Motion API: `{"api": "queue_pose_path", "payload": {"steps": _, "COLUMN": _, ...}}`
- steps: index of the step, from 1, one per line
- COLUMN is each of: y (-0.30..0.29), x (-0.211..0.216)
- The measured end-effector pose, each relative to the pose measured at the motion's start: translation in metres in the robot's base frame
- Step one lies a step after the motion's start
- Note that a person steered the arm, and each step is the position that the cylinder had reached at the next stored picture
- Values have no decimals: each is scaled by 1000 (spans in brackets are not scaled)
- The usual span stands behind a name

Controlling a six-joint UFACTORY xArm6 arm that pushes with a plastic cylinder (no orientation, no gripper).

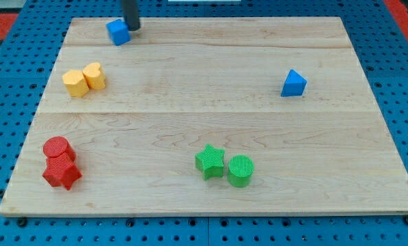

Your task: Point your arm to the yellow hexagon

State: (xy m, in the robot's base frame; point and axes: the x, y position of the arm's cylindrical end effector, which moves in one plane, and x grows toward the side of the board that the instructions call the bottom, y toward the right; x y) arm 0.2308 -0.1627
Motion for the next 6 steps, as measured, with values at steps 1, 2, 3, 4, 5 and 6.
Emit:
{"api": "queue_pose_path", "payload": {"steps": 1, "y": 11, "x": 16}}
{"api": "queue_pose_path", "payload": {"steps": 2, "y": 99, "x": 86}}
{"api": "queue_pose_path", "payload": {"steps": 3, "y": 117, "x": 199}}
{"api": "queue_pose_path", "payload": {"steps": 4, "y": 31, "x": 225}}
{"api": "queue_pose_path", "payload": {"steps": 5, "y": -82, "x": 223}}
{"api": "queue_pose_path", "payload": {"steps": 6, "y": -107, "x": 193}}
